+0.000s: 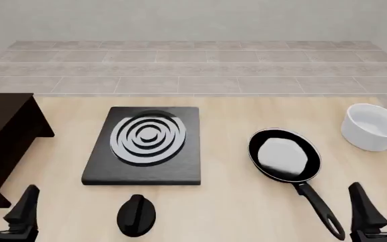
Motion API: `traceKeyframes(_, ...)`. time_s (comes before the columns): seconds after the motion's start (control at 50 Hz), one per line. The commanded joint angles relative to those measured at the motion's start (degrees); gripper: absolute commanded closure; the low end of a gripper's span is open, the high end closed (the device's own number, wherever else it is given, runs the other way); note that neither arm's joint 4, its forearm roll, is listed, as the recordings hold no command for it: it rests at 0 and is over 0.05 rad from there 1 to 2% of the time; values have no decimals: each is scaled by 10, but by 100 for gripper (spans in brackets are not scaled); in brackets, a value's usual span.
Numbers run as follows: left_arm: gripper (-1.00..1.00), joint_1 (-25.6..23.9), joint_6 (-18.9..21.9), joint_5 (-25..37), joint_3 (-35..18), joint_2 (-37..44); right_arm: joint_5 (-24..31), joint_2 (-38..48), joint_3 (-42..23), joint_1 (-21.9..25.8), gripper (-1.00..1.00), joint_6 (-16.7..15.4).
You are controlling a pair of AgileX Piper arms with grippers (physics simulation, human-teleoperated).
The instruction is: Put the frying pan on top of the cabinet.
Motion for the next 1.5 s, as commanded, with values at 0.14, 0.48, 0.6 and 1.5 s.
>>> traceKeyframes(0.14, -100, -32, 34, -21, -6, -32, -1, 1, -1, 3, -100, -6)
traceKeyframes(0.48, -100, -85, 24, -23, -31, -4, -2, 0, -1, 4, -100, -9)
traceKeyframes(0.6, -100, -133, -9, -70, -59, 72, -1, 1, -3, 4, -100, -7)
traceKeyframes(1.5, -100, -472, -402, -342, -265, 656, -5, 1, 1, 0, -100, -9)
